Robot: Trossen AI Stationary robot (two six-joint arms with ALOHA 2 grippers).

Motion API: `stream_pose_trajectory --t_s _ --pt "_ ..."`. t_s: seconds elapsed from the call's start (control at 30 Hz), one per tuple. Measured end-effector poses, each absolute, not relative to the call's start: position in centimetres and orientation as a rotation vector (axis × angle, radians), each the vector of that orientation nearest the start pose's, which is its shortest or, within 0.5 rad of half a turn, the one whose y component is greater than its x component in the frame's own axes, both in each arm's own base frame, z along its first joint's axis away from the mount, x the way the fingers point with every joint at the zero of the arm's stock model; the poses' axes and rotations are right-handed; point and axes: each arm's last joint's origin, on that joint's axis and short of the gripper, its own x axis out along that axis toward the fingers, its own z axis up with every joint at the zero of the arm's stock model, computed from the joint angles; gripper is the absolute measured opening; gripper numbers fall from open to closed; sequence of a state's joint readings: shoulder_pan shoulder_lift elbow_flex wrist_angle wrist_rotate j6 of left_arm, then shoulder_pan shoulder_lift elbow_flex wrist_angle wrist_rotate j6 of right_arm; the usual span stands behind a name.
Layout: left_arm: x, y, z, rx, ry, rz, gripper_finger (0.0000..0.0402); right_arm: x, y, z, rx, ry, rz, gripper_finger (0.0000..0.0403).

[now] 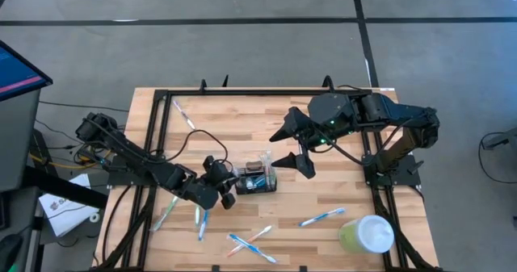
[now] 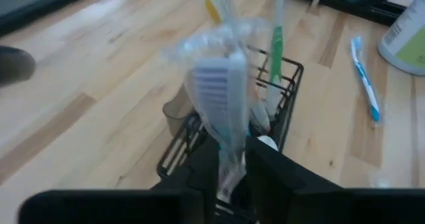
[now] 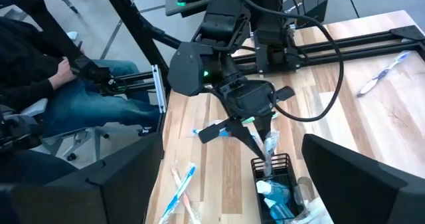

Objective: Pick & Place toothbrushing station
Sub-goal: Put the right purple toothbrush into the bottom left section of the mesh organizer, then put the purple toothbrush into the bottom left section of the mesh organizer

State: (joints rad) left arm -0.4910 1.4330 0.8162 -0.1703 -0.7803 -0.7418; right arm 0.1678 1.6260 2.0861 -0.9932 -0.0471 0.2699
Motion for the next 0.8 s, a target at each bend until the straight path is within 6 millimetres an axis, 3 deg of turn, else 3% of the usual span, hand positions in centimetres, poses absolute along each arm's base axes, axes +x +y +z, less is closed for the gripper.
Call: stream_pose_trajectory --t_s 0.13,0.27,0.47,0.63,0.8 --pt "26.0 -11.0 20.8 -0.282 0.544 0.429 0.0112 30.6 5.3 48.1 0.230 0.558 0.137 0.0351" --pt "25.9 -11.1 21.0 -0.313 0.569 0.376 0.0182 30.7 5.1 48.1 0.233 0.555 0.130 0.0349" --pt "24.5 -10.5 23.5 -0.381 0.542 0.324 0.0275 30.7 4.9 48.1 0.234 0.553 0.123 0.0349" --pt "22.3 -8.9 25.1 -0.426 0.605 0.323 0.0291 30.7 4.7 48.1 0.229 0.550 0.121 0.0347" --pt "19.7 -6.7 25.7 -0.467 0.696 0.439 0.0268 30.8 4.3 48.1 0.224 0.547 0.109 0.0347"
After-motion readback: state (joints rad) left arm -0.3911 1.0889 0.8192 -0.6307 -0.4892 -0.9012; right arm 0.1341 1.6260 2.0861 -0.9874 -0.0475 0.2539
